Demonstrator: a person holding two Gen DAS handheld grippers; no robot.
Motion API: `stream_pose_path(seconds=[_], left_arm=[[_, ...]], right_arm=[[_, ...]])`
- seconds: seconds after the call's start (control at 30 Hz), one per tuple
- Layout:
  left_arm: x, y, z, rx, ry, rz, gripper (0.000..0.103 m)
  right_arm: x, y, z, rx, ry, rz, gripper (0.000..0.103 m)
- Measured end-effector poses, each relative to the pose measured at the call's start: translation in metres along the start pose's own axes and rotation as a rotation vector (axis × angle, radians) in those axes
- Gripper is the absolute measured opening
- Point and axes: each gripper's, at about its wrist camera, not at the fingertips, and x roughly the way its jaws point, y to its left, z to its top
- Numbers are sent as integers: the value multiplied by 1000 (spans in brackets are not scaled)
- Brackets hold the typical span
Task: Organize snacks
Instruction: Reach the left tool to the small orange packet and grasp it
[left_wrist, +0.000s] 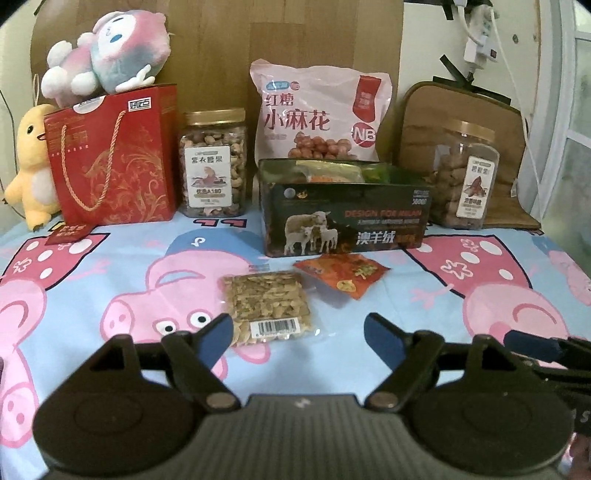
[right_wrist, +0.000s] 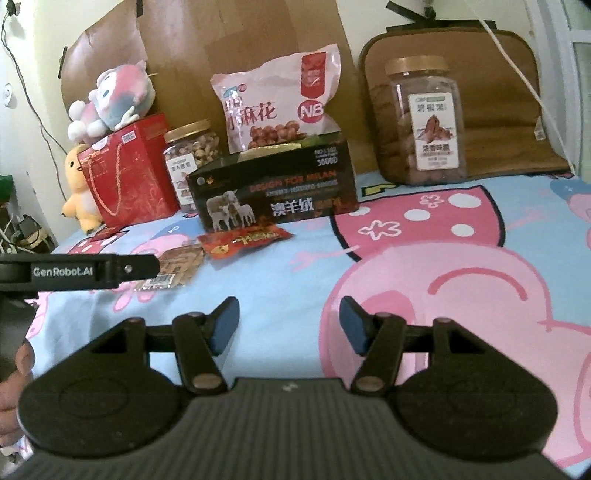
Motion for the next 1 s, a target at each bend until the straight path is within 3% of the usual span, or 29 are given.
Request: stream_pose_path(seconds=[0.23,0.37,0.6,0.7,0.83,0.93,0.97,1.0], left_arm=[[7,3,1,6,-3,26,81],[12,20,4,-42,-8,-8,80],[30,45,24,-189,50,-264,74],[51,41,33,-221,91,-355,68],[86,37,40,-273,166,-381,65],[107,36,41,-321,195,-391,63],[111,36,41,-325,190,-387,59],[113,35,42,-320,183,-379,43]], right_arm=[[1,1,2,-2,-4,-4,63],[8,2,3,-20,8,12,63],[39,-4,28,-14,55,122,62],[63,-10,47,9,83,166,56],[100,-22,74,45,105,198,45],[131,-25,87,32,133,220,44],[141,-24,88,23,157,229,44],[150,-23,87,20,187,242,41]])
